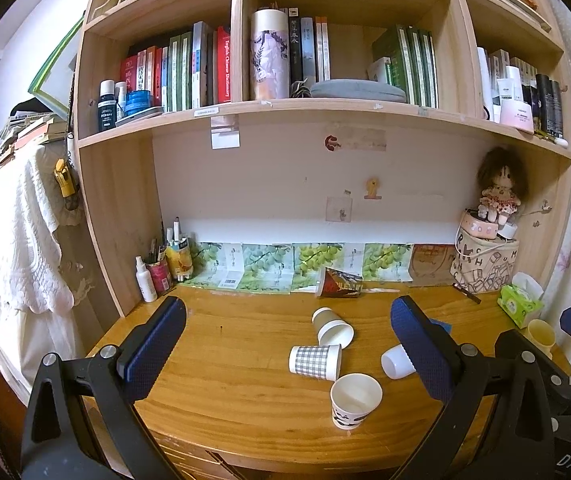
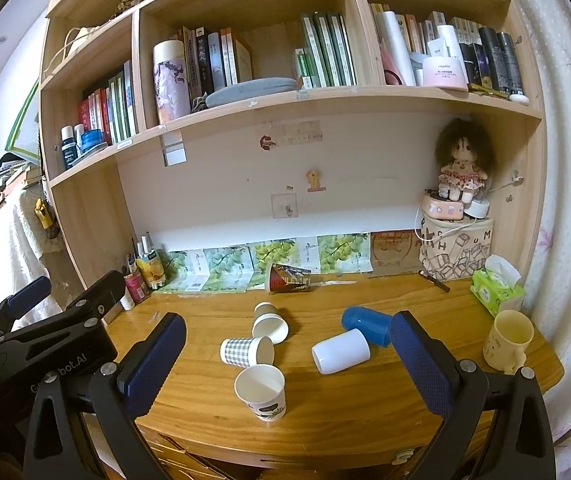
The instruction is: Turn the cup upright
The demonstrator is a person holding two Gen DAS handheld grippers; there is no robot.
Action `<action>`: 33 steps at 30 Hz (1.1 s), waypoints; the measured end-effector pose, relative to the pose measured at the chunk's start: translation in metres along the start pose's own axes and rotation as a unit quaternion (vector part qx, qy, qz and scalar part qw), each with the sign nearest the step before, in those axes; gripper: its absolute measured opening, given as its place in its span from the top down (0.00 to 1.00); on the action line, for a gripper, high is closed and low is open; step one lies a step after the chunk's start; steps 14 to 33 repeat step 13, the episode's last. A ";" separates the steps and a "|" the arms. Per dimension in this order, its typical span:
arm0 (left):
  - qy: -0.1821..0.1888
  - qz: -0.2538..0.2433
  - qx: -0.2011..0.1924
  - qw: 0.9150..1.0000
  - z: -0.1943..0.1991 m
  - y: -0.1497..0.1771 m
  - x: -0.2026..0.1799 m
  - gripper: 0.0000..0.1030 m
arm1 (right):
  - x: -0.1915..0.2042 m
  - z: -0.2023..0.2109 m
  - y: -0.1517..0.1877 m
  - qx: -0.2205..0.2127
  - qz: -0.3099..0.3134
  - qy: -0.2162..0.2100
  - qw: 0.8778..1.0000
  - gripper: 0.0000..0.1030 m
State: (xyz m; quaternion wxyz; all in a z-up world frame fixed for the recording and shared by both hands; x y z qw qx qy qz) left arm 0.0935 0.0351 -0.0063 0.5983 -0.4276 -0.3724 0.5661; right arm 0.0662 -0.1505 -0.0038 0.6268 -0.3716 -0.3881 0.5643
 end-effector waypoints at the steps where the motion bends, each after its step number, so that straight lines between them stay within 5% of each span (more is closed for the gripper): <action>1: 0.000 0.000 0.001 1.000 0.000 0.000 -0.001 0.01 | 0.000 0.000 0.000 0.002 0.000 -0.001 1.000 0.01; 33: -0.004 0.004 0.008 1.000 -0.005 0.000 -0.008 0.01 | -0.008 -0.006 -0.002 0.012 -0.001 -0.003 1.000 0.01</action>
Point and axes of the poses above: each gripper's, at about its wrist camera, not at the fingertips, and z roughly against the way its jaws point, x to its left, y to its underside, the point moved 1 cm from there along -z, roughly the way its jaws point, and after that the axes turned 9 degrees about y, right-handed, at the moved point
